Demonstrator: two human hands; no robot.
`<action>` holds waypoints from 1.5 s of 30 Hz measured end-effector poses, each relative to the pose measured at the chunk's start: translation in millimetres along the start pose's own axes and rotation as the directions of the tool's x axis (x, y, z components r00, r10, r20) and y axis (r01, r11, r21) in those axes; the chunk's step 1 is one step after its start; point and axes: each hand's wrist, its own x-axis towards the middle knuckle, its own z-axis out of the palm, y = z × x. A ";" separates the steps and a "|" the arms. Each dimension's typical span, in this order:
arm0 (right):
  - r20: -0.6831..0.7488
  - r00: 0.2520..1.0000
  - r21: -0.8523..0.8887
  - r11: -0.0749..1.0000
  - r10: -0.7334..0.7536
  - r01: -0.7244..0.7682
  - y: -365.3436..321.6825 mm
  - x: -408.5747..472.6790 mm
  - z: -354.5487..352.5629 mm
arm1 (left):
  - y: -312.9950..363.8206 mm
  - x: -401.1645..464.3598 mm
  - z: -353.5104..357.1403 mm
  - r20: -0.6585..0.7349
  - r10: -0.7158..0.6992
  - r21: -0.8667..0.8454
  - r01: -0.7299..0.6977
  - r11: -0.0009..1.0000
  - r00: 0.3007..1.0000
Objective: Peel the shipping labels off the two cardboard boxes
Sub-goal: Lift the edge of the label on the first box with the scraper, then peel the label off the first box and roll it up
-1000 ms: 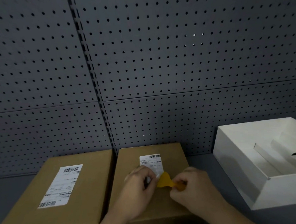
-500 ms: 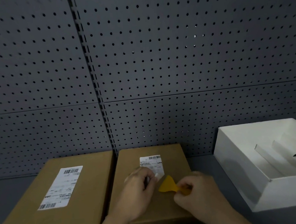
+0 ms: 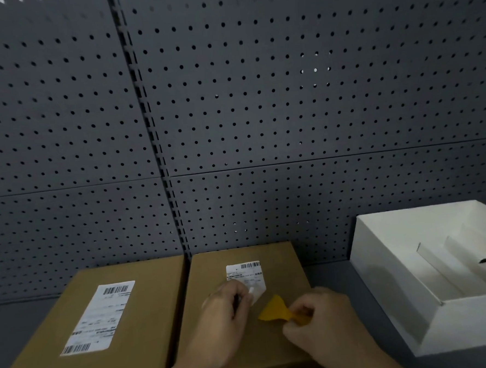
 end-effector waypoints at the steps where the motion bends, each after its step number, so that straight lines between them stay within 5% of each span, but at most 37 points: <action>1: -0.005 1.000 0.006 1.000 0.019 -0.019 6.4 -2.0 -4.5 | 0.1 0.3 0.5 -0.006 -0.003 0.002 0.003 1.000 1.000; 12: -0.292 0.943 0.070 0.986 0.163 -0.149 74.6 -3.5 -24.9 | 0.5 -3.0 -1.1 0.002 0.068 0.040 -0.068 0.997 0.998; 20: -0.190 0.948 -0.156 0.945 0.257 -0.287 106.0 -3.2 2.2 | 0.5 -4.3 -1.1 0.036 0.089 0.093 -0.092 0.991 0.995; 32: -0.141 0.960 -0.194 0.944 0.243 -0.267 96.3 -7.4 -2.4 | -4.1 -3.1 -0.5 0.061 0.069 0.076 -0.073 0.994 0.996; 36: -0.380 0.925 -0.051 0.999 -0.005 -0.016 68.5 -3.2 -3.6 | -3.7 -2.1 -0.8 0.057 0.055 0.064 -0.058 0.996 0.997; 40: -0.176 0.932 0.010 0.947 -0.316 0.322 10.7 15.0 3.8 | -1.7 -1.5 -2.9 0.063 0.066 0.059 -0.069 0.996 0.996; 45: -0.007 0.934 0.062 0.932 -0.356 0.356 -3.1 47.0 24.1 | 2.8 -1.2 -5.4 0.094 0.077 0.067 -0.083 0.994 0.993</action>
